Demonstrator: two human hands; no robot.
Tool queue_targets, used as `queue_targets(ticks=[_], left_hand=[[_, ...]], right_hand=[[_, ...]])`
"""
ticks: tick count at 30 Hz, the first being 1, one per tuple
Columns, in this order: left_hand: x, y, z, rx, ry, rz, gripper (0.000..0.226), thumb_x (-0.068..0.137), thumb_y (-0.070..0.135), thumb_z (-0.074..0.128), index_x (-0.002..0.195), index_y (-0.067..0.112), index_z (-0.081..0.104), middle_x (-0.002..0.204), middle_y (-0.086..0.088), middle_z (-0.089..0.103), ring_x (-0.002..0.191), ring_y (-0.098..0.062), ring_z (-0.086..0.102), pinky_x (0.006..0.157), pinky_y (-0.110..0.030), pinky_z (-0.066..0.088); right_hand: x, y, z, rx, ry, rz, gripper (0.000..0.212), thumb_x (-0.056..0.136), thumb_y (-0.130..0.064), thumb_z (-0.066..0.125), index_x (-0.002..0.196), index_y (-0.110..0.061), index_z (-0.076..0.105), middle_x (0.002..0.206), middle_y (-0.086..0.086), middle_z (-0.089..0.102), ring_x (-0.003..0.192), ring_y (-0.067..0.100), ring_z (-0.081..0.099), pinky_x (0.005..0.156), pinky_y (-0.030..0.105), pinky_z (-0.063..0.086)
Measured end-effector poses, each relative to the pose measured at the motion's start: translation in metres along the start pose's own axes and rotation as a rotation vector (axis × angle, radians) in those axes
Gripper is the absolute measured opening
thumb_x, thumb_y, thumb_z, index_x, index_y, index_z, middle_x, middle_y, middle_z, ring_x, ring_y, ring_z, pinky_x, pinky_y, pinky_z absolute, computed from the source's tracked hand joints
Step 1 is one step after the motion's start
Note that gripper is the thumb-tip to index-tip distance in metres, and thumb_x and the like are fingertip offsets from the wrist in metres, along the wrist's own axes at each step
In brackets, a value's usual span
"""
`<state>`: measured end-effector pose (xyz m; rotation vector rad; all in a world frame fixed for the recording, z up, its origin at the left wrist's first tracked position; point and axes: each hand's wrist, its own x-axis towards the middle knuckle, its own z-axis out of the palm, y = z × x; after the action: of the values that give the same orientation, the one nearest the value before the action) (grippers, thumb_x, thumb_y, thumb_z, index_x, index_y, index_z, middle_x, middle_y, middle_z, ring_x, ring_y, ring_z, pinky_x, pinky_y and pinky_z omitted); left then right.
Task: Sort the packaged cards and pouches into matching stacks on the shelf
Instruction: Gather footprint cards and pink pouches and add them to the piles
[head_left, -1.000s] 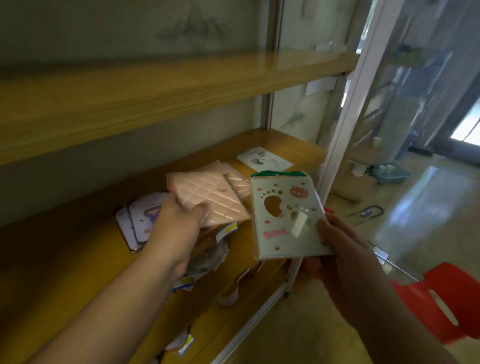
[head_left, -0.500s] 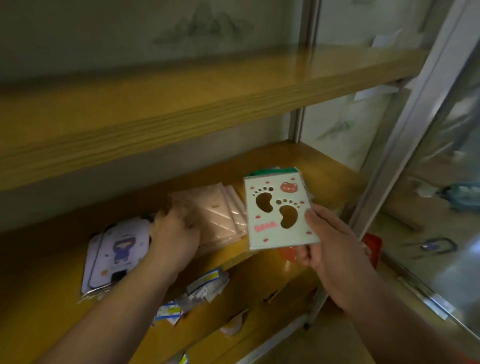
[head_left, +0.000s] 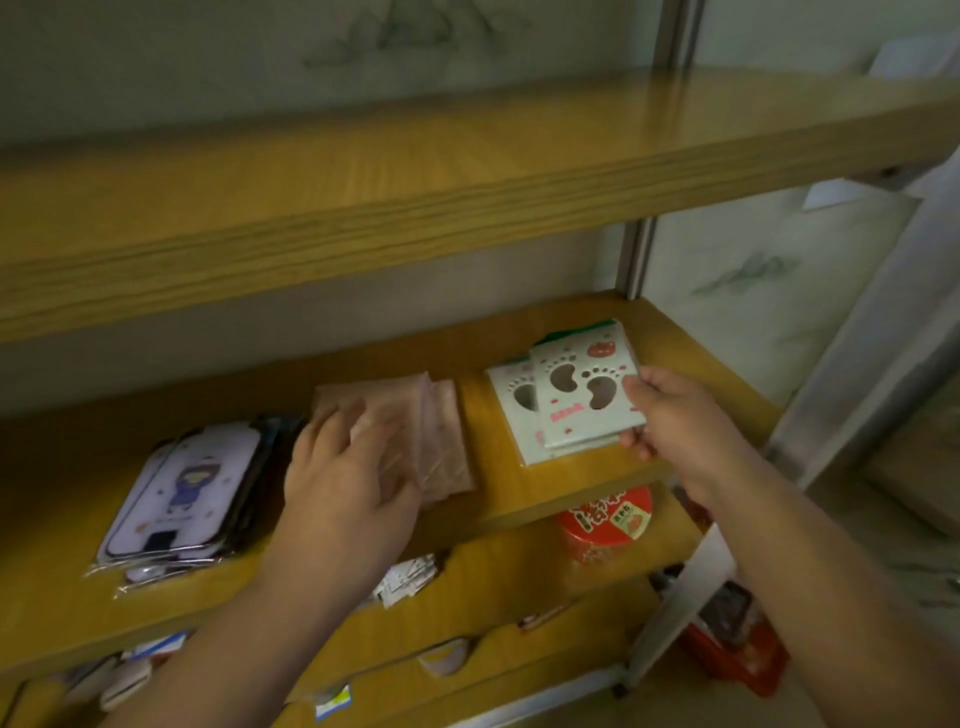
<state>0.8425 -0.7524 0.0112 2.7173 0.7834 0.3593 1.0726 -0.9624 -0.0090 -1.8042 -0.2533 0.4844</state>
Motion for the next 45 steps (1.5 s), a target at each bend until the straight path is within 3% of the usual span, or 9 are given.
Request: queue_targets(ticks=[2, 4, 6, 11, 18, 24, 29, 35, 45], left_hand=[[0.0, 0.004, 0.001, 0.005, -0.003, 0.002, 0.063, 0.08, 0.05, 0.037, 0.136, 0.029, 0.057, 0.151, -0.004, 0.044, 0.145, -0.032, 0.026, 0.113, -0.052, 0.029], [-0.001, 0.009, 0.001, -0.016, 0.009, -0.03, 0.068, 0.076, 0.055, 0.033, 0.135, 0.031, 0.058, 0.153, -0.002, 0.042, 0.147, -0.03, 0.023, 0.114, -0.05, 0.028], [-0.001, 0.012, 0.001, -0.026, 0.025, -0.051, 0.071, 0.075, 0.058, 0.032, 0.135, 0.032, 0.058, 0.156, -0.001, 0.039, 0.148, -0.029, 0.02, 0.114, -0.049, 0.027], [-0.001, 0.022, 0.001, -0.006, 0.048, -0.058, 0.07, 0.076, 0.056, 0.034, 0.136, 0.029, 0.059, 0.156, -0.004, 0.038, 0.147, -0.029, 0.019, 0.114, -0.05, 0.028], [-0.007, 0.022, 0.001, 0.05, 0.06, -0.054, 0.062, 0.084, 0.056, 0.044, 0.141, 0.032, 0.051, 0.156, 0.0, 0.04, 0.149, -0.025, 0.02, 0.117, -0.047, 0.026], [-0.032, -0.004, -0.007, 0.016, 0.105, -0.135, 0.058, 0.087, 0.049, 0.051, 0.142, 0.031, 0.049, 0.153, 0.006, 0.042, 0.147, -0.016, 0.022, 0.117, -0.039, 0.025], [-0.061, -0.031, -0.021, 0.006, 0.216, -0.198, 0.054, 0.092, 0.04, 0.06, 0.142, 0.023, 0.051, 0.151, 0.002, 0.045, 0.147, -0.019, 0.027, 0.118, -0.04, 0.027], [-0.115, -0.087, -0.05, 0.018, 0.344, -0.254, 0.06, 0.092, 0.039, 0.061, 0.146, 0.019, 0.044, 0.151, 0.0, 0.045, 0.147, -0.021, 0.028, 0.115, -0.037, 0.028], [-0.255, -0.213, -0.122, -0.007, 0.47, -0.466, 0.065, 0.09, 0.037, 0.064, 0.148, 0.02, 0.042, 0.159, 0.001, 0.035, 0.148, -0.014, 0.021, 0.115, -0.024, 0.017]], right_hand=[[0.013, -0.002, -0.003, -0.153, -0.008, -0.051, 0.025, 0.102, -0.034, 0.051, 0.119, -0.022, 0.065, 0.071, -0.013, 0.074, 0.054, 0.001, 0.063, 0.048, 0.021, 0.049], [0.023, -0.003, -0.005, -0.359, 0.031, -0.124, 0.028, 0.098, -0.037, 0.056, 0.118, -0.018, 0.066, 0.098, -0.006, 0.076, 0.069, 0.007, 0.065, 0.066, 0.032, 0.057], [0.025, -0.005, -0.003, -0.556, 0.059, -0.177, 0.03, 0.096, -0.04, 0.058, 0.115, -0.018, 0.067, 0.105, 0.002, 0.074, 0.074, 0.011, 0.062, 0.077, 0.039, 0.058], [0.011, -0.001, -0.001, -0.893, 0.146, -0.316, 0.054, 0.092, -0.056, 0.055, 0.133, -0.02, 0.058, 0.124, 0.002, 0.061, 0.107, 0.02, 0.058, 0.074, 0.031, 0.047], [-0.031, -0.015, 0.027, -0.739, 0.021, -0.609, 0.05, 0.093, -0.052, 0.051, 0.137, -0.03, 0.051, 0.137, -0.01, 0.052, 0.126, 0.013, 0.049, 0.098, 0.031, 0.047], [-0.056, -0.016, 0.072, -0.61, -0.101, -0.724, 0.053, 0.091, -0.05, 0.05, 0.139, -0.029, 0.047, 0.134, -0.012, 0.052, 0.123, 0.006, 0.048, 0.101, 0.029, 0.045], [-0.077, -0.025, 0.117, -0.64, -0.218, -0.816, 0.051, 0.09, -0.05, 0.05, 0.138, -0.032, 0.048, 0.133, -0.018, 0.049, 0.11, -0.007, 0.041, 0.092, 0.015, 0.035], [-0.122, -0.043, 0.185, -0.645, -0.332, -0.909, 0.045, 0.09, -0.041, 0.059, 0.131, -0.023, 0.057, 0.129, -0.008, 0.056, 0.118, 0.013, 0.053, 0.098, 0.028, 0.043], [-0.248, -0.062, 0.335, -0.643, -0.477, -1.021, 0.047, 0.09, -0.046, 0.057, 0.135, -0.03, 0.054, 0.134, -0.015, 0.05, 0.121, 0.0, 0.037, 0.097, 0.019, 0.031]])
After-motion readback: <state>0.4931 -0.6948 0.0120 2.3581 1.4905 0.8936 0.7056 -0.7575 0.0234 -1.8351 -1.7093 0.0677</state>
